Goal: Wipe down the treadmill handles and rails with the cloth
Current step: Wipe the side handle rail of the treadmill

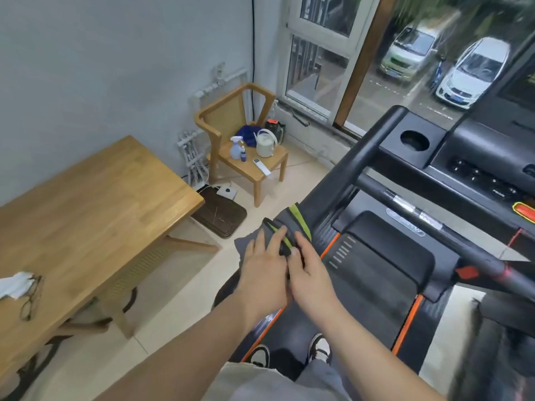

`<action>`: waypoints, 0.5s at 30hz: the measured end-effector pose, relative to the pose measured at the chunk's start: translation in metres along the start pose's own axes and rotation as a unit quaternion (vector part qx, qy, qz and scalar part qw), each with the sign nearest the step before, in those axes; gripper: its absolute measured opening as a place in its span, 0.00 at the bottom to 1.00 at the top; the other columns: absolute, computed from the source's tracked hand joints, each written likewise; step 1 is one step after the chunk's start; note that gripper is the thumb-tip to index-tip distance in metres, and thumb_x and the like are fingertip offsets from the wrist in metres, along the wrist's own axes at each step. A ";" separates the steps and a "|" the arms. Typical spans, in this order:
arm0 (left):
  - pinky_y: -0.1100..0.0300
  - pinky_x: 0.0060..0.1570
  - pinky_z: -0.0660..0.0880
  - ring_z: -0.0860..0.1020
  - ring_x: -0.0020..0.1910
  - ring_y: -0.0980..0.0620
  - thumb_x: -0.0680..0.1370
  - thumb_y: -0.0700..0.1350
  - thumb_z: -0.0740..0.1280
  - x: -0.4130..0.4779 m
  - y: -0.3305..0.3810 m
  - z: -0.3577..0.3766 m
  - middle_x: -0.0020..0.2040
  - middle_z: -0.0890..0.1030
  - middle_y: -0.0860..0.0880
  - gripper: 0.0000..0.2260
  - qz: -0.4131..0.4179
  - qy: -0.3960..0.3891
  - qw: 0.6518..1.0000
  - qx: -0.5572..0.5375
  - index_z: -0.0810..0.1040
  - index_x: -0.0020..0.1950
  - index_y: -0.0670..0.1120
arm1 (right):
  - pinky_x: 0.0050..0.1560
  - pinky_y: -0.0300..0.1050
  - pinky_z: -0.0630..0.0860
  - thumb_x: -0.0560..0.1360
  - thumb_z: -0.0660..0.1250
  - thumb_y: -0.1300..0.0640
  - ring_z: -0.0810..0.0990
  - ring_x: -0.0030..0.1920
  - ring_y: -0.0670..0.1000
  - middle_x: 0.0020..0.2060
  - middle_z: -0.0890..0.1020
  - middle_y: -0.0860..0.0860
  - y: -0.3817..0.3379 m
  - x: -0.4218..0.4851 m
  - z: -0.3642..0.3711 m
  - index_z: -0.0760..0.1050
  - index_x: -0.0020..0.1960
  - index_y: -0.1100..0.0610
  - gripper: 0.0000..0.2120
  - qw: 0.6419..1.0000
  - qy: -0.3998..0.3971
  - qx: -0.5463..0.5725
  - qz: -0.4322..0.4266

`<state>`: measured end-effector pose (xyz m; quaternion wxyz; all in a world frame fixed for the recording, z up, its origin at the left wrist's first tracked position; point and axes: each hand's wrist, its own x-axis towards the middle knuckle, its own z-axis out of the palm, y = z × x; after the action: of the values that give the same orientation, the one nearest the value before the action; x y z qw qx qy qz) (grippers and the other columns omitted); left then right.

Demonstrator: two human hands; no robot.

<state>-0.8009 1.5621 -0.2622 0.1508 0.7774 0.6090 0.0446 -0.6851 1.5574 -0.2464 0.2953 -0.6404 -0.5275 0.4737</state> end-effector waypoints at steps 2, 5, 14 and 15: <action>0.44 0.81 0.53 0.56 0.82 0.40 0.75 0.47 0.65 -0.017 -0.015 -0.001 0.82 0.62 0.53 0.18 0.063 -0.006 0.984 -0.165 0.83 0.64 0.52 | 0.82 0.46 0.49 0.86 0.54 0.48 0.53 0.81 0.42 0.82 0.58 0.46 -0.004 0.003 0.002 0.60 0.82 0.52 0.25 1.000 -0.027 -0.002 0.009; 0.59 0.71 0.68 0.74 0.71 0.55 0.71 0.35 0.64 -0.041 -0.042 -0.019 0.68 0.78 0.55 0.12 0.001 0.123 0.908 -0.401 0.83 0.38 0.50 | 0.80 0.46 0.37 0.86 0.51 0.43 0.33 0.80 0.44 0.83 0.38 0.49 -0.004 -0.001 0.025 0.47 0.84 0.54 0.31 0.992 -0.072 -0.101 -0.007; 0.78 0.63 0.60 0.73 0.67 0.54 0.72 0.36 0.64 0.003 -0.052 -0.030 0.65 0.76 0.49 0.15 -0.111 0.125 0.931 -0.324 0.83 0.54 0.48 | 0.79 0.60 0.33 0.81 0.56 0.37 0.26 0.79 0.57 0.80 0.31 0.57 -0.015 0.061 0.031 0.50 0.83 0.48 0.36 0.949 0.005 -0.316 -0.006; 0.79 0.64 0.58 0.72 0.70 0.53 0.73 0.37 0.64 0.009 -0.047 -0.029 0.68 0.75 0.48 0.17 -0.114 0.102 0.937 -0.315 0.82 0.58 0.48 | 0.79 0.60 0.34 0.80 0.57 0.38 0.28 0.80 0.57 0.81 0.33 0.57 -0.017 0.079 0.021 0.53 0.83 0.48 0.35 0.945 0.023 -0.325 -0.003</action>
<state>-0.8496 1.5858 -0.2496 0.3293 0.6068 0.6602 0.2956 -0.7118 1.6348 -0.2629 0.0841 -0.7109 -0.6477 0.2609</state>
